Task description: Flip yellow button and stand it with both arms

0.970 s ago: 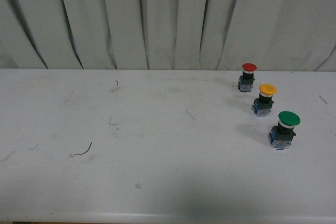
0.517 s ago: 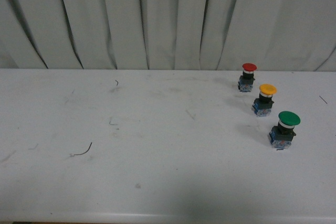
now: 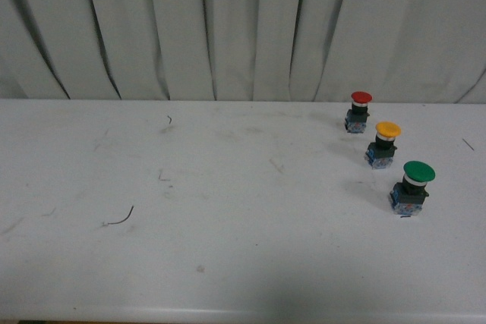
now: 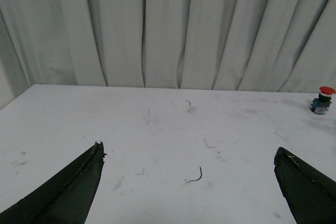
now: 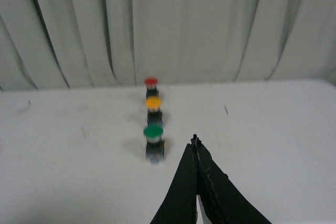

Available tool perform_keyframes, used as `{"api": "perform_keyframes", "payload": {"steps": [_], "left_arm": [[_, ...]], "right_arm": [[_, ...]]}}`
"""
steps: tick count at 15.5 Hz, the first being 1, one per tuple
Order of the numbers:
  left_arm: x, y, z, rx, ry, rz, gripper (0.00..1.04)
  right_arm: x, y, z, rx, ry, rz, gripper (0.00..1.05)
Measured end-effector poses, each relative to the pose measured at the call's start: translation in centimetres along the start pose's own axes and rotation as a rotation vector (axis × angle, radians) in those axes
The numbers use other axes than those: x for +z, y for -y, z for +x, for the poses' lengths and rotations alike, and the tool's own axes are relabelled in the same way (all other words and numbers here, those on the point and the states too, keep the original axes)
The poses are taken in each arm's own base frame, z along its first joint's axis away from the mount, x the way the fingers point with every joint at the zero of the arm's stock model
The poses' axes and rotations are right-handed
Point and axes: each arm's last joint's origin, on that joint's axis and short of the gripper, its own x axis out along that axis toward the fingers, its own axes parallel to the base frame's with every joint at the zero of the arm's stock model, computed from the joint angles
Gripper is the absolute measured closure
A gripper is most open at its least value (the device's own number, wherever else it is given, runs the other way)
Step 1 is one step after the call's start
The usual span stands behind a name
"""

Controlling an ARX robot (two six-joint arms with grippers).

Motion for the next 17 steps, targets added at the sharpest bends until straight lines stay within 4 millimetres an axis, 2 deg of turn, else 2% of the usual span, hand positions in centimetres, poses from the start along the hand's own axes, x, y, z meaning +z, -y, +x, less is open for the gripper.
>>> {"api": "perform_keyframes", "payload": {"steps": [1,5,13,17], "left_arm": [[-0.01,0.00,0.00,0.000,-0.001,0.000,0.07],[0.00,0.00,0.00,0.000,0.000,0.000,0.07],[0.00,0.00,0.00,0.000,0.000,0.000,0.07],[0.00,0.00,0.00,0.000,0.000,0.000,0.07]], "right_arm": [[0.57,0.00,-0.31,0.001,0.064,0.000,1.03],[0.33,0.00,-0.29,0.000,0.043,0.000,1.02],[0.33,0.00,-0.30,0.000,0.044,0.000,0.06],[0.33,0.00,-0.30,0.000,0.044,0.000,0.06]]}}
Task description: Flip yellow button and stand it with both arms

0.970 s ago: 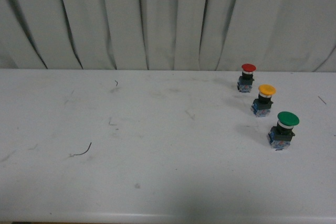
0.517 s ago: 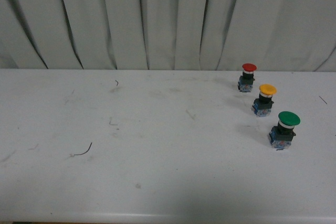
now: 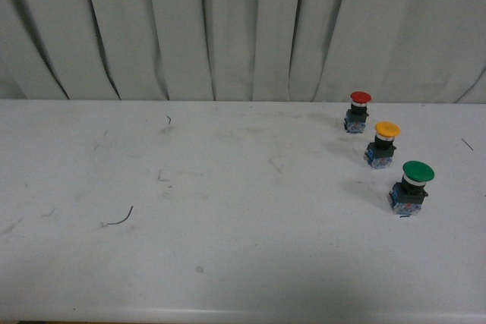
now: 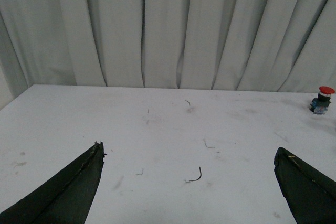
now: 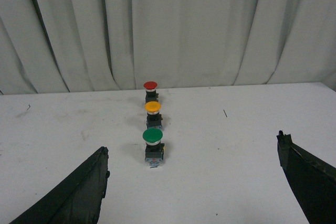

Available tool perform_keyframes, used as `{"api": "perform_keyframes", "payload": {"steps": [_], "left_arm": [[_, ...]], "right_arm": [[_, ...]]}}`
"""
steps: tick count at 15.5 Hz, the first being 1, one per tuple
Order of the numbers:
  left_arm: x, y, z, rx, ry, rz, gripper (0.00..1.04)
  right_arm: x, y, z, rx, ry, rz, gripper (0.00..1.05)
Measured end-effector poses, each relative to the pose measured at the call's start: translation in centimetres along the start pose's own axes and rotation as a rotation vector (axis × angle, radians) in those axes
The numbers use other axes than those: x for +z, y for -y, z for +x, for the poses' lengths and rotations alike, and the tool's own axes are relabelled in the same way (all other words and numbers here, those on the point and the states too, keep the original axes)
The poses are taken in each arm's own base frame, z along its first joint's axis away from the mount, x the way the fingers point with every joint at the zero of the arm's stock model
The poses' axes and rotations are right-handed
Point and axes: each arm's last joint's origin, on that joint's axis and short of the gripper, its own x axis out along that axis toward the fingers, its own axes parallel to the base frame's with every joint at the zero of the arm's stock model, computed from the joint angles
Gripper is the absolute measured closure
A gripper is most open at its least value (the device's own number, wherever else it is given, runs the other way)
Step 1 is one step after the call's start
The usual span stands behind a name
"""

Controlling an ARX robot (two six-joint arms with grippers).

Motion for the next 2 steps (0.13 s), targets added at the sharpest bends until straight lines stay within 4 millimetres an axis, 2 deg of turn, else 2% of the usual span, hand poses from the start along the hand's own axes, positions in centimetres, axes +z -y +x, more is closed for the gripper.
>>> {"api": "perform_keyframes", "payload": {"steps": [2], "left_arm": [[0.00,0.00,0.00,0.000,0.000,0.000,0.07]], "right_arm": [[0.00,0.00,0.00,0.000,0.000,0.000,0.06]]}}
